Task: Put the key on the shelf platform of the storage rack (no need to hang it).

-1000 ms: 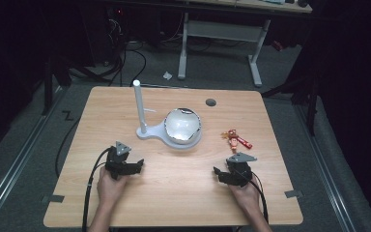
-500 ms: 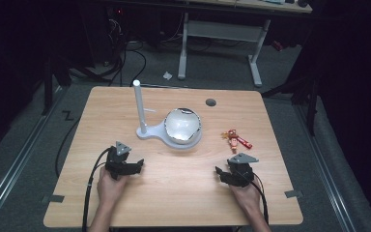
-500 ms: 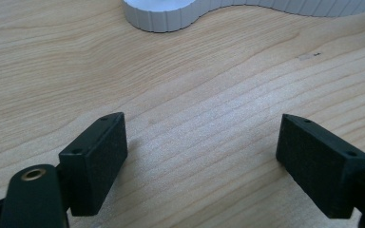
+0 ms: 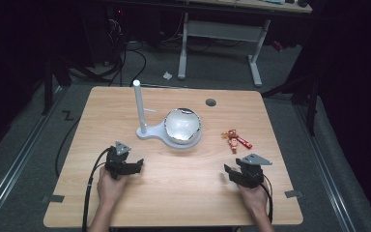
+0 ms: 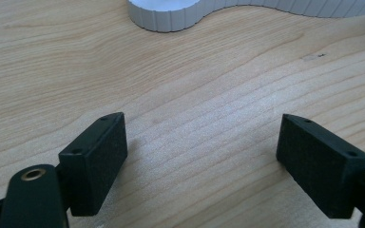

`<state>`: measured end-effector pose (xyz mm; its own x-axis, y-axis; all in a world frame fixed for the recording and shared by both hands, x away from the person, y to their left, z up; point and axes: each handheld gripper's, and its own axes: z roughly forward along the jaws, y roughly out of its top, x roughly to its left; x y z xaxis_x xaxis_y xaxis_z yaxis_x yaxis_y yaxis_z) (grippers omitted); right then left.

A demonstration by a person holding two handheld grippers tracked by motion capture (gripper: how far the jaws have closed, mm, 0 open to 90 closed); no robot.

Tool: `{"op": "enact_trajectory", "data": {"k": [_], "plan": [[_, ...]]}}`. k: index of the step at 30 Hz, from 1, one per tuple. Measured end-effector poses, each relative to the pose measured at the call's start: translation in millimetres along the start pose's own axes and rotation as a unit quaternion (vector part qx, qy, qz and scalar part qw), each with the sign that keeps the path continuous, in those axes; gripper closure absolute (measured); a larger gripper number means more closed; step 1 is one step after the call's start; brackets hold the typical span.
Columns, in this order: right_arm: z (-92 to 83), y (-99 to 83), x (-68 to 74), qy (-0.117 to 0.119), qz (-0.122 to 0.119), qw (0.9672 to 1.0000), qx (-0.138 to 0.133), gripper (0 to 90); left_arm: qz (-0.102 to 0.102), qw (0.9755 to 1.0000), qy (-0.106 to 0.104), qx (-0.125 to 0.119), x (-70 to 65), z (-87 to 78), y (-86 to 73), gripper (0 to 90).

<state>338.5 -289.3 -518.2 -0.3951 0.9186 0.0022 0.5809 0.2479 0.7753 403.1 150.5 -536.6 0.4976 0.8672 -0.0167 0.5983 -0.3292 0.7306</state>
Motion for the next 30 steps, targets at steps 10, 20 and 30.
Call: {"op": "enact_trajectory", "data": {"k": [10,20,30], "plan": [[-5.5,2.9,-28.8,-0.011,0.025,0.9996,0.002,41.3,-0.002,1.0000,0.003,0.000,0.3,0.1,0.0,17.4],[-1.5,18.3,-50.6,-0.011,0.054,0.9985,-0.002,31.2,0.001,1.0000,0.002,0.001,-0.4,0.1,0.1,16.8],[6.5,34.9,-63.3,-0.015,0.064,0.9978,-0.001,25.6,0.001,1.0000,0.003,0.000,-0.7,0.0,-0.1,16.9]]}}
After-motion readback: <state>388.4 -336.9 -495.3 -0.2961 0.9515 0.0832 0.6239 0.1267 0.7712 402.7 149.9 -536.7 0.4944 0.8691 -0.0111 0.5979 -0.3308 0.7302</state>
